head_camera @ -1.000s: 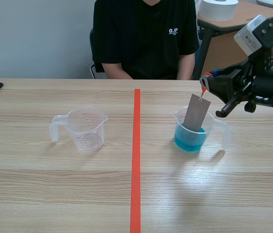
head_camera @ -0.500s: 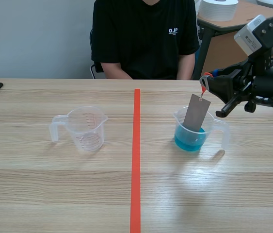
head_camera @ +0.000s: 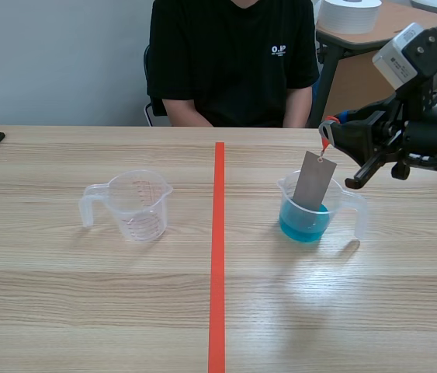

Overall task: Do the redox reaction experiment.
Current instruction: 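Hold the plate still in the solution, then raise the plate and point at it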

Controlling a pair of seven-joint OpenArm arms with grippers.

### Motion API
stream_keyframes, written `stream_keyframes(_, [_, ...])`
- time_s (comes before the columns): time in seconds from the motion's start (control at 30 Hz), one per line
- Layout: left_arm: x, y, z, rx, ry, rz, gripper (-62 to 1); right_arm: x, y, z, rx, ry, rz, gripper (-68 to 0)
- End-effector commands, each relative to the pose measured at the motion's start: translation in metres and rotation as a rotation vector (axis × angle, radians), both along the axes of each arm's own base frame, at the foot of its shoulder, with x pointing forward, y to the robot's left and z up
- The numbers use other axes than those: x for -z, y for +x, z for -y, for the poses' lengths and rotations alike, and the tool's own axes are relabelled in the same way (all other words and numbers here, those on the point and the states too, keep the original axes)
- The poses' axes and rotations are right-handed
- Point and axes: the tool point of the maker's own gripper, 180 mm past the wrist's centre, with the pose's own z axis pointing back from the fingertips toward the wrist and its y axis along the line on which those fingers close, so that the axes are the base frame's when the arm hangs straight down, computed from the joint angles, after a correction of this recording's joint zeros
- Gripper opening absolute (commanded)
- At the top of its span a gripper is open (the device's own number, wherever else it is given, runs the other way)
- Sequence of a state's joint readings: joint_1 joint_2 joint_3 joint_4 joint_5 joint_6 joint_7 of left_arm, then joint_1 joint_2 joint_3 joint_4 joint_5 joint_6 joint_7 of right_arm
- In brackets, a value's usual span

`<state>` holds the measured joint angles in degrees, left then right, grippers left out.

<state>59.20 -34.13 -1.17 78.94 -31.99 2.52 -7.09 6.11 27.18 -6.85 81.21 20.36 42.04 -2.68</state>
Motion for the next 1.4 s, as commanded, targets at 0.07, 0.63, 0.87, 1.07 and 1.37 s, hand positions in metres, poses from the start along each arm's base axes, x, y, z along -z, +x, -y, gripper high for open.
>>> stream_keyframes(0.07, [-0.003, 0.004, 0.002, 0.002, -0.007, 0.018, -56.0, -0.025, 0.004, 0.005, -0.003, -0.011, 0.063, -65.8])
stream_keyframes(0.63, [-0.003, 0.004, 0.002, 0.002, -0.007, 0.018, -56.0, -0.088, -0.001, 0.006, 0.017, 0.008, 0.142, -65.8])
stream_keyframes(0.87, [-0.003, 0.004, 0.002, 0.002, -0.007, 0.017, -56.0, -0.118, -0.012, 0.001, -0.012, 0.032, 0.18, -65.8])
stream_keyframes(1.07, [-0.005, 0.007, 0.002, 0.017, -0.011, 0.026, -56.0, -0.136, -0.021, -0.002, -0.042, 0.046, 0.194, -65.8])
stream_keyframes(1.37, [-0.03, 0.044, 0.014, 0.21, -0.051, 0.111, -56.0, -0.148, -0.026, 0.007, -0.028, 0.058, 0.18, -65.8])
